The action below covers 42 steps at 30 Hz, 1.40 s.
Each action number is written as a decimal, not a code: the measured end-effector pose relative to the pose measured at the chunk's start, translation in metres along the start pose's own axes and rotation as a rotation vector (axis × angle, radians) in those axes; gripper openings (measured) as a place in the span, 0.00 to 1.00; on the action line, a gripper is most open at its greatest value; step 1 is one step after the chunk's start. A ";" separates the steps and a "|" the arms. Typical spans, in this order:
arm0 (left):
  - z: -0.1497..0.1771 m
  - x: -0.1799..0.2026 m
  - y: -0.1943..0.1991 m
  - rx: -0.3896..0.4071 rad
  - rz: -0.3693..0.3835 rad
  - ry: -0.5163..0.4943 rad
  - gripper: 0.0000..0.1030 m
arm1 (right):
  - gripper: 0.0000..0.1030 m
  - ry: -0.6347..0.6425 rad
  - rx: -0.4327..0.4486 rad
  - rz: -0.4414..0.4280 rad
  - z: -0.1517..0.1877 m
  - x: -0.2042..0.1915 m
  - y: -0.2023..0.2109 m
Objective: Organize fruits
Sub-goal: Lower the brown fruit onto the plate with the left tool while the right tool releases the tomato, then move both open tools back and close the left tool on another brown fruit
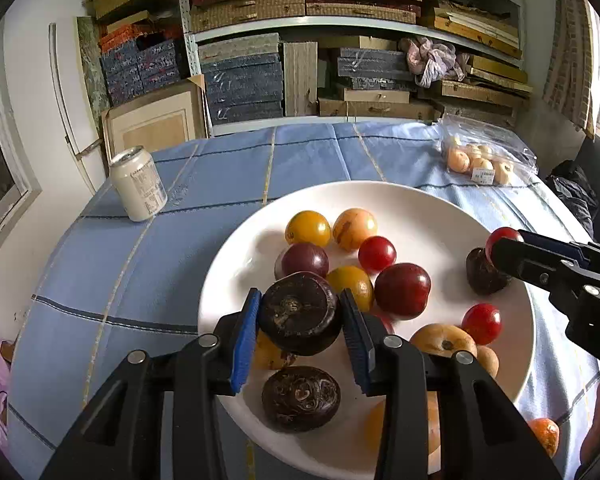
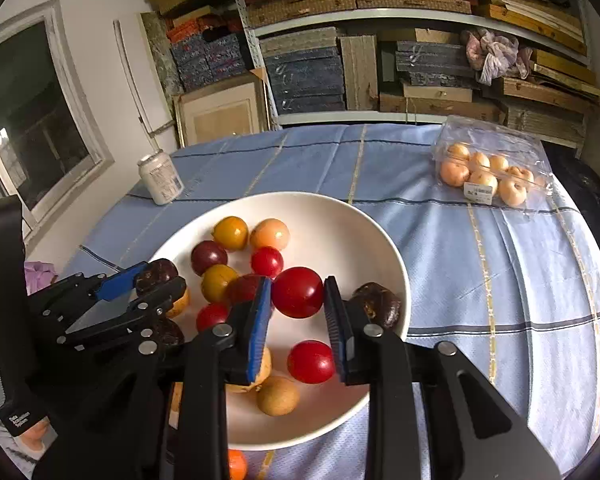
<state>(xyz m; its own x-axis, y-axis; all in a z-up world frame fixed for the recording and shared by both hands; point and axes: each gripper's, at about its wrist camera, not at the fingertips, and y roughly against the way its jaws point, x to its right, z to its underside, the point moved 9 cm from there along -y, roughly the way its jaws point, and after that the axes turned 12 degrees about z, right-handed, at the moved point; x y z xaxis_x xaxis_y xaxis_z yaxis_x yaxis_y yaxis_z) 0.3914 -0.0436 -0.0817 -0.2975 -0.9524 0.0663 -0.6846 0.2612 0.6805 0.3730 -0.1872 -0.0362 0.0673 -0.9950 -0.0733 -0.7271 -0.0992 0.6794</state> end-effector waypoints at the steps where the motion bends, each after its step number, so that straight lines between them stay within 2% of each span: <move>1: 0.001 0.000 -0.001 -0.004 0.002 0.002 0.39 | 0.25 0.007 -0.007 0.002 0.002 -0.001 -0.003; 10: 0.003 0.000 -0.002 -0.003 0.003 -0.005 0.40 | 0.27 0.042 -0.034 -0.001 0.012 -0.009 -0.012; 12: 0.002 0.001 0.000 0.002 0.003 -0.009 0.40 | 0.33 0.040 -0.032 0.000 0.012 -0.008 -0.012; 20: -0.003 0.002 0.010 0.033 -0.010 -0.013 0.57 | 0.37 0.029 -0.013 -0.006 0.006 -0.006 -0.003; 27: -0.004 0.004 0.014 0.039 -0.014 -0.024 0.57 | 0.40 0.010 0.016 -0.021 -0.002 -0.007 0.010; 31: -0.005 0.002 0.024 0.050 -0.001 -0.001 0.57 | 0.41 -0.007 0.075 -0.051 -0.013 -0.012 0.038; 34: -0.006 -0.001 0.044 0.082 0.019 0.030 0.58 | 0.52 -0.010 0.148 -0.083 -0.023 -0.018 0.073; 36: -0.003 -0.003 0.058 0.102 0.029 0.052 0.62 | 0.60 -0.004 0.202 -0.099 -0.026 -0.023 0.099; 37: 0.004 -0.003 0.067 0.111 0.041 0.064 0.69 | 0.60 0.011 0.235 -0.106 -0.024 -0.028 0.116; 38: 0.011 -0.003 0.073 0.116 0.051 0.071 0.71 | 0.61 0.021 0.250 -0.109 -0.022 -0.031 0.124; 42: 0.049 0.007 0.081 0.076 0.119 0.077 0.71 | 0.63 0.066 0.285 -0.102 0.014 -0.037 0.151</move>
<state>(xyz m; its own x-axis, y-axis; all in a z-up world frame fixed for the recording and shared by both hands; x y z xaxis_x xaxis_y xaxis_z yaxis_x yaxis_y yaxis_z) 0.3014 -0.0215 -0.0615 -0.3292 -0.9226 0.2011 -0.6966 0.3811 0.6079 0.2508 -0.1650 0.0589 0.1874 -0.9793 -0.0770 -0.8758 -0.2021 0.4384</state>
